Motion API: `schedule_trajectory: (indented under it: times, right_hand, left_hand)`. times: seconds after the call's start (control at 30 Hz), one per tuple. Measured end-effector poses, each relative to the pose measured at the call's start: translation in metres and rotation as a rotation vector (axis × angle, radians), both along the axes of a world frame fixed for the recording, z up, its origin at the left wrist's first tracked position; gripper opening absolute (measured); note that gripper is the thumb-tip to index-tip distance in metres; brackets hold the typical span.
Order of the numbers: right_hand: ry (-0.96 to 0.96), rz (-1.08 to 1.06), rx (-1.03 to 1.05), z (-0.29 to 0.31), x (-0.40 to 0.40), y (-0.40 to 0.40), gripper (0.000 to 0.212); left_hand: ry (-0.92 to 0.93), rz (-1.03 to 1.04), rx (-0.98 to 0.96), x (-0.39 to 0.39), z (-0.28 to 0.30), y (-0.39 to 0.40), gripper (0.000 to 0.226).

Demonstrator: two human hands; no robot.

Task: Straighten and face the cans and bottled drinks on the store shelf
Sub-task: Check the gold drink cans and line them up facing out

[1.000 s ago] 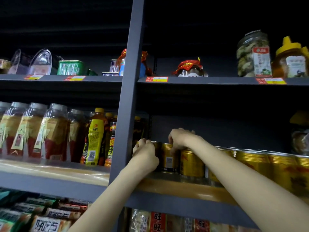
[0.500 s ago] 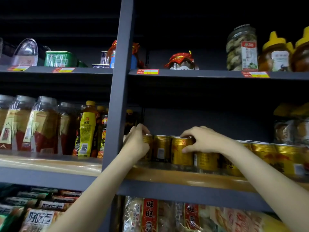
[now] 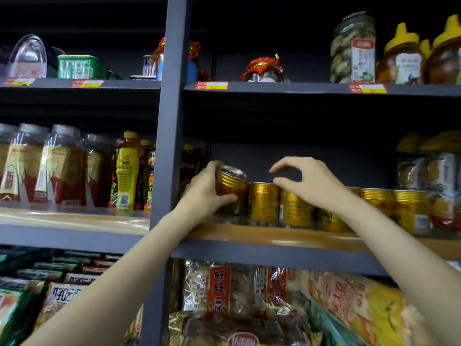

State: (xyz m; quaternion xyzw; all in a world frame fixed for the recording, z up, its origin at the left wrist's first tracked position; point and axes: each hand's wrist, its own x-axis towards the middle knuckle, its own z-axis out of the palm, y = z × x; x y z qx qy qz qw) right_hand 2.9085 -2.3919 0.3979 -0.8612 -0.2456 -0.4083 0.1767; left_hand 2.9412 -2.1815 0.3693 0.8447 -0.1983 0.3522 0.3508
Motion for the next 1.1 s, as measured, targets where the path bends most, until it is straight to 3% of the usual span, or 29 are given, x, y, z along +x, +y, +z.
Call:
schedule_trajectory:
  times: [0.13, 0.23, 0.47, 0.6, 0.7, 0.83, 1.1]
  right_hand:
    - [0.230, 0.410, 0.326, 0.002, -0.013, 0.013, 0.022]
    - [0.291, 0.500, 0.483, 0.000, -0.019, 0.024, 0.038]
    - [0.418, 0.709, 1.013, -0.008, -0.036, 0.024, 0.046]
    - [0.436, 0.691, 1.028, -0.009, -0.040, 0.022, 0.036]
    - [0.428, 0.612, 0.915, -0.005, -0.044, 0.017, 0.035]
    - [0.537, 0.547, 0.860, -0.013, -0.047, 0.017, 0.028]
    - [0.792, 0.821, 1.309, -0.020, -0.043, 0.023, 0.039]
  left_hand:
    - [-0.316, -0.187, -0.005, -0.019, 0.001, -0.006, 0.087]
    - [-0.431, -0.249, 0.051, -0.033, 0.000, -0.017, 0.087]
    - [-0.229, -0.520, -0.217, -0.042, -0.011, -0.021, 0.070]
    - [-0.142, -0.656, -0.453, -0.043, -0.013, -0.024, 0.066]
    - [-0.189, -0.708, -0.556, -0.049, -0.009, -0.027, 0.063]
    - [-0.387, -0.596, -0.419, -0.052, -0.004, -0.023, 0.067]
    - [-0.392, -0.555, 0.010, -0.054, 0.010, -0.014, 0.089]
